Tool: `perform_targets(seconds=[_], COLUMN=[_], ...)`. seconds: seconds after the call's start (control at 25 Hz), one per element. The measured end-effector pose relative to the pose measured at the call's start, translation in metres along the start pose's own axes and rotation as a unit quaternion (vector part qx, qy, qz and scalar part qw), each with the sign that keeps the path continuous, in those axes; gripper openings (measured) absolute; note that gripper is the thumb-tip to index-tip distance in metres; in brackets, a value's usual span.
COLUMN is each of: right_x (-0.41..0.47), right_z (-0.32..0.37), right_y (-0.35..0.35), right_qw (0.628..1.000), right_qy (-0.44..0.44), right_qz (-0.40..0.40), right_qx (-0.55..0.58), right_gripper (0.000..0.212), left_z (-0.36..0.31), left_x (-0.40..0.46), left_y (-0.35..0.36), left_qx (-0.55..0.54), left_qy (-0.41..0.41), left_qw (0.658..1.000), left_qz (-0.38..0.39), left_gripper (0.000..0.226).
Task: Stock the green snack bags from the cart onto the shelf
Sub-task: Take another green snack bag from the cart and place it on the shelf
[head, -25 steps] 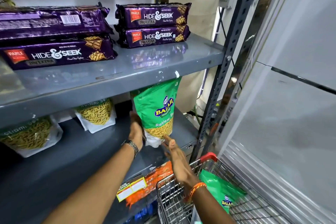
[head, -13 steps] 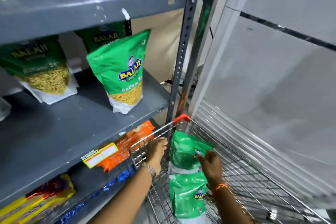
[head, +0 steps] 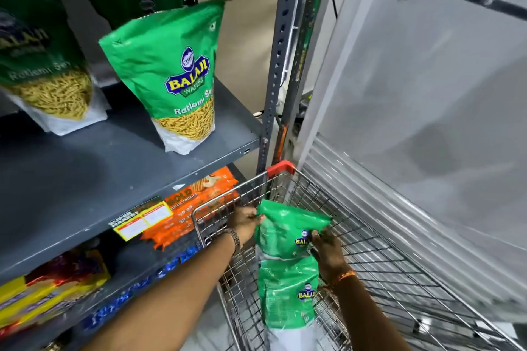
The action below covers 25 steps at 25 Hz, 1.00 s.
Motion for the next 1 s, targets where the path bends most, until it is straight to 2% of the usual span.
perform_targets(seconds=[0.04, 0.08, 0.12, 0.2, 0.32, 0.52, 0.56, 0.6, 0.68, 0.76, 0.88, 1.0], right_x=[-0.006, -0.012, -0.024, -0.055, -0.09, -0.146, -0.155, -0.162, -0.175, -0.192, -0.206, -0.212], right_z=[0.003, 0.008, 0.022, 0.063, 0.125, 0.236, 0.251, 0.265, 0.283, 0.298, 0.311, 0.322], right_y=[-0.003, -0.004, -0.003, 0.0, 0.011, 0.078, 0.099, 0.12, 0.162, 0.201, 0.248, 0.285], right_qw=[1.0, 0.999, 0.998, 0.991, 0.974, 0.94, 0.932, 0.926, 0.921, 0.916, 0.906, 0.905], right_qy=[-0.014, -0.031, -0.052, -0.101, -0.184, -0.311, -0.328, -0.339, -0.342, -0.341, -0.365, -0.378], right_qz=[-0.008, -0.004, 0.003, 0.01, 0.044, 0.122, 0.14, 0.156, 0.186, 0.213, 0.215, 0.195], right_qx=[-0.012, -0.026, -0.045, -0.09, -0.128, -0.073, -0.061, -0.053, -0.026, -0.013, 0.001, 0.029], right_gripper=[0.013, 0.027, 0.031, 0.018, 0.01, 0.013, 0.023, 0.028, 0.018, 0.028, 0.042, 0.033], left_z=[-0.006, -0.018, -0.034, -0.066, -0.115, -0.197, -0.208, -0.218, -0.231, -0.24, -0.255, -0.272], left_x=[-0.012, -0.027, -0.046, -0.083, -0.131, -0.211, -0.225, -0.238, -0.254, -0.265, -0.274, -0.273], left_y=[-0.006, -0.011, -0.015, -0.029, -0.058, -0.137, -0.154, -0.17, -0.206, -0.242, -0.285, -0.32], left_qx=[0.007, -0.002, -0.01, -0.017, -0.041, -0.158, -0.186, -0.217, -0.251, -0.272, -0.282, -0.287], left_qy=[0.005, 0.02, 0.038, 0.082, 0.189, 0.273, 0.277, 0.278, 0.287, 0.294, 0.31, 0.324], left_qw=[1.0, 1.0, 0.999, 0.997, 0.981, 0.948, 0.941, 0.933, 0.92, 0.908, 0.895, 0.883], left_qz=[0.0, 0.004, 0.006, -0.001, 0.0, -0.051, -0.061, -0.067, -0.089, -0.12, -0.151, -0.181], left_gripper=[0.012, 0.018, 0.029, 0.034, 0.031, 0.017, 0.014, 0.013, 0.016, 0.014, 0.013, 0.013])
Point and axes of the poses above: each hand's wrist, its own x-axis towards the middle knuckle, its own y-axis out of the palm, z = x × y, the point moved 4 cm from there along x, towards the middle knuckle, and after that the axes turned 10 degrees about -x, right-handed, at the moved point
